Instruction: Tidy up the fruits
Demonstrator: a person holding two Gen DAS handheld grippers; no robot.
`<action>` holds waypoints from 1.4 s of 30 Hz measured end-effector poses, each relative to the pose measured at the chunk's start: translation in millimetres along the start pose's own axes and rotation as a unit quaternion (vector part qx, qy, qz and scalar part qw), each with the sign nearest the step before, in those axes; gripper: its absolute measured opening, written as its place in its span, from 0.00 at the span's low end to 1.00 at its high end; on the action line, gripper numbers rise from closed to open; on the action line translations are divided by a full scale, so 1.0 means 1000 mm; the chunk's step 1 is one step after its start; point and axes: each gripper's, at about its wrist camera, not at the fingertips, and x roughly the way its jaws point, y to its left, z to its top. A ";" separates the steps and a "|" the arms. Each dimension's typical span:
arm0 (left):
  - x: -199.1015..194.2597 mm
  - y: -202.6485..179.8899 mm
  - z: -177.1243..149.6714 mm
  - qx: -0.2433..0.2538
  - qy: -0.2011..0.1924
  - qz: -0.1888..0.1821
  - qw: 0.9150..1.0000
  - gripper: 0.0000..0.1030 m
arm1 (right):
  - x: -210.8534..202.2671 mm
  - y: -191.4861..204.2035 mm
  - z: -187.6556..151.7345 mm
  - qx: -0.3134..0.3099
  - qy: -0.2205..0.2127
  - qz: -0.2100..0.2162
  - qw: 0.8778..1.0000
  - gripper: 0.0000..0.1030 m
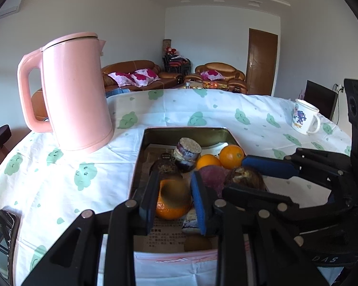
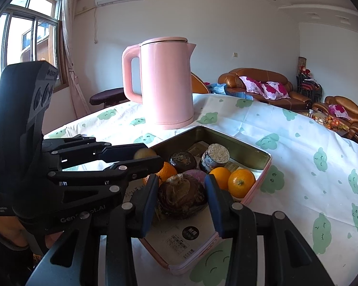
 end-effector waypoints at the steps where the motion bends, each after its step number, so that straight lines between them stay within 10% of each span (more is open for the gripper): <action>1: 0.000 0.000 0.000 0.000 0.000 0.001 1.000 0.31 | 0.000 0.000 0.000 0.001 -0.001 -0.001 1.000 0.44; 7: -0.007 0.008 -0.001 -0.027 -0.019 0.015 0.999 0.68 | -0.006 -0.011 -0.001 0.026 -0.014 0.001 1.000 0.64; 17: -0.032 0.006 0.008 -0.031 -0.063 0.018 0.997 0.90 | -0.025 -0.029 -0.009 0.053 -0.016 -0.098 0.994 0.65; 26: -0.039 0.002 0.011 -0.030 -0.072 0.019 0.997 0.95 | -0.070 -0.051 -0.006 0.089 -0.056 -0.166 0.980 0.76; 42: -0.046 -0.003 0.013 -0.025 -0.075 0.022 0.997 0.98 | -0.085 -0.047 -0.007 0.094 -0.069 -0.167 0.979 0.76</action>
